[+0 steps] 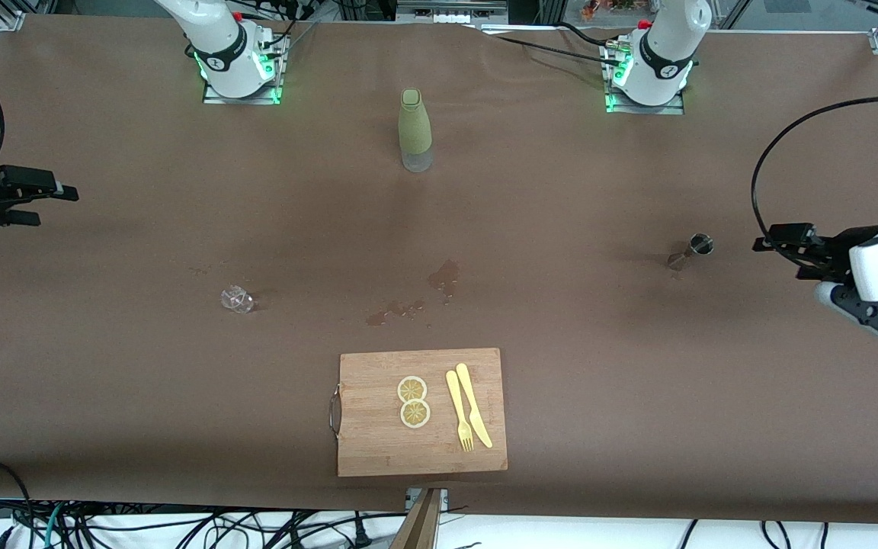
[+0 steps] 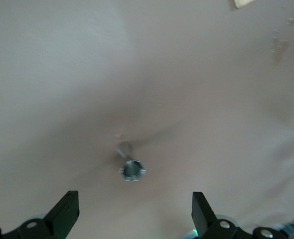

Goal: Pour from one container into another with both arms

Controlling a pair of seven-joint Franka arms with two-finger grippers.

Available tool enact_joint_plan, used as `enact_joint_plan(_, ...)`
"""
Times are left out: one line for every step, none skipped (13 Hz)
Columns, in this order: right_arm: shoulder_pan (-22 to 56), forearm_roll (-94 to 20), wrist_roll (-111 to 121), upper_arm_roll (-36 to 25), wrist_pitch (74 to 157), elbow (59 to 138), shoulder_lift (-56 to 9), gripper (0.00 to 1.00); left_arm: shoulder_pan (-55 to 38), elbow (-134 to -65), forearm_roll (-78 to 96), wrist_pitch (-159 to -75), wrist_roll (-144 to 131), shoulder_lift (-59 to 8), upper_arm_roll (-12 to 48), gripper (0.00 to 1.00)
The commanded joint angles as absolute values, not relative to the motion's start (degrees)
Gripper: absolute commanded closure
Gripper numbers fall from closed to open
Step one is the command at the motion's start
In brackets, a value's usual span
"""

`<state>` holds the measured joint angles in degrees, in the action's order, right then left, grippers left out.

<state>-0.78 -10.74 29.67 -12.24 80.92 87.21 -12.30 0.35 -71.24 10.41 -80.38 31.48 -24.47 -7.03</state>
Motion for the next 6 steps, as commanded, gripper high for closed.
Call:
enact_joint_plan(-0.88, -2.48, 17.28, -5.73, 86.29, 95.95, -3.54, 0.00, 0.26, -72.07, 7.91, -82.96, 30.94, -20.75, -6.77, 0.00)
enact_joint_plan(-0.88, -1.94, 12.88, -5.10, 87.87, 98.67, -1.34, 0.00, 0.18, -72.16, 7.74, -83.14, 30.68, -19.00, -6.77, 0.00)
enact_joint_plan(-0.97, -1.50, 8.83, -4.40, 89.11, 100.27, 0.16, 0.00, 0.18, -72.16, 7.56, -83.14, 29.28, -18.20, -6.51, 0.00)
enact_joint_plan(-1.31, -1.41, 7.31, -4.39, 89.64, 100.72, 0.52, 0.00, 0.09, -72.25, 6.43, -82.97, 25.00, -17.24, -6.16, 0.00)
enact_joint_plan(-1.93, -1.49, 6.60, -4.39, 90.26, 100.64, 0.61, 0.00, -0.43, -72.25, 5.46, -82.53, 18.61, -16.36, -5.37, 0.00)
enact_joint_plan(-2.02, -2.02, 6.42, -4.39, 90.79, 100.63, 0.88, 0.00, -0.70, -72.25, 5.28, -82.09, 12.02, -15.91, -4.06, 0.00)
